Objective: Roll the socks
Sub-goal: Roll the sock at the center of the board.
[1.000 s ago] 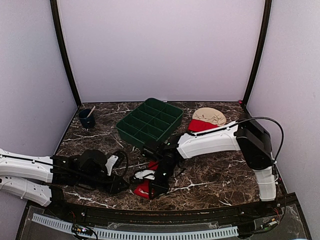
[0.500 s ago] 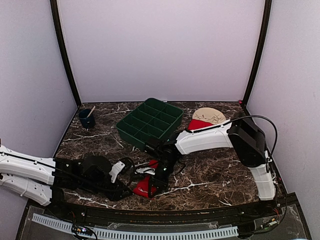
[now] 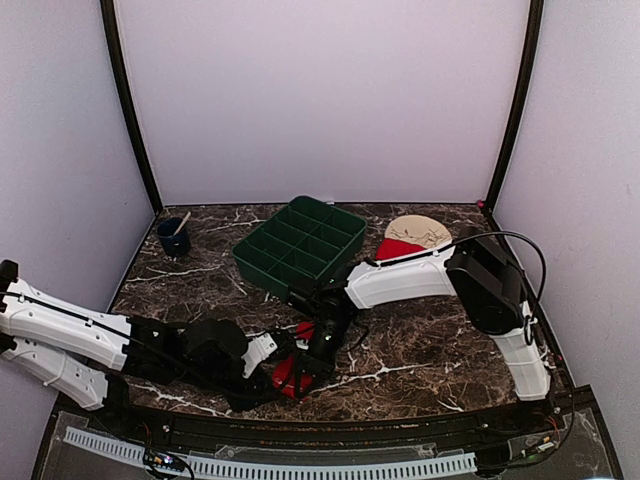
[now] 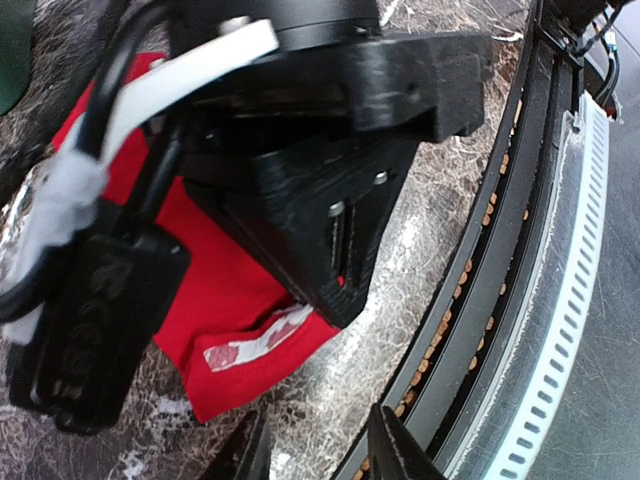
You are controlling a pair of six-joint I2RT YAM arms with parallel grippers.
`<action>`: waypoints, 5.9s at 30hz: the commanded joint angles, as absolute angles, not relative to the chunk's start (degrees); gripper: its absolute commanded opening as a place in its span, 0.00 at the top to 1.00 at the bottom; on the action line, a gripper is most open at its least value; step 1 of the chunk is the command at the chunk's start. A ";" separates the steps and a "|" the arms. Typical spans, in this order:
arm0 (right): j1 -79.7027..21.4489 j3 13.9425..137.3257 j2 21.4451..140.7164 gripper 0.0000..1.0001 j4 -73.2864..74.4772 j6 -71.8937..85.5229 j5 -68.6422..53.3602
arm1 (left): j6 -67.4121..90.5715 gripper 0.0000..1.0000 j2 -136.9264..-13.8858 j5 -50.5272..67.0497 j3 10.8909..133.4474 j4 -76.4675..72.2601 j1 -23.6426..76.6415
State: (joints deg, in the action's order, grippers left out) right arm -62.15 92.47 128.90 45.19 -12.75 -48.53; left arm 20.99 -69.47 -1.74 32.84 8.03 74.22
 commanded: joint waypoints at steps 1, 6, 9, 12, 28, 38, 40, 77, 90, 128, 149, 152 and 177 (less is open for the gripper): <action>-61.70 94.21 130.14 1.00 46.70 -13.60 -50.63 | 15.86 0.64 -71.69 -3.59 35.66 9.48 75.36; -61.61 94.13 130.17 1.00 47.16 -13.80 -50.58 | 12.03 0.62 -75.55 -5.04 38.32 10.84 75.71; -61.61 94.14 130.21 1.00 47.35 -13.95 -50.54 | 9.88 0.60 -77.12 -6.45 39.37 10.84 75.74; -61.61 93.89 130.25 1.00 47.46 -14.02 -50.69 | 8.33 0.58 -78.37 -7.48 40.01 10.94 75.74; -61.52 93.87 130.25 1.00 48.43 -14.50 -51.61 | 2.09 0.53 -81.62 -8.20 39.93 10.10 75.72; -61.52 93.96 130.52 1.00 48.92 -14.88 -51.95 | -0.39 0.52 -83.94 -7.98 40.34 8.87 75.74; -61.52 93.89 130.52 1.00 49.00 -14.94 -51.94 | -0.65 0.52 -84.38 -8.16 40.43 8.59 75.72; -61.52 92.60 130.11 1.00 49.33 -15.65 -50.85 | 1.14 0.78 -90.37 -3.69 44.09 13.34 73.66; -61.42 91.12 128.73 1.00 49.37 -15.56 -49.78 | 3.43 0.74 -92.82 -1.35 45.29 15.91 73.13; -59.13 82.21 121.03 0.72 39.95 -9.91 -47.00 | 12.44 1.00 -98.38 2.99 46.35 18.00 68.31; -56.51 70.24 111.38 0.59 29.15 -2.11 -42.14 | 17.47 1.00 -99.93 6.66 45.69 18.01 65.38; -56.38 68.03 109.07 0.59 27.32 -0.74 -38.43 | 17.96 1.00 -99.49 9.01 45.52 17.13 64.11; -58.03 51.79 92.40 0.59 14.25 4.79 -15.74 | 17.57 1.00 -96.26 33.93 43.03 9.28 58.64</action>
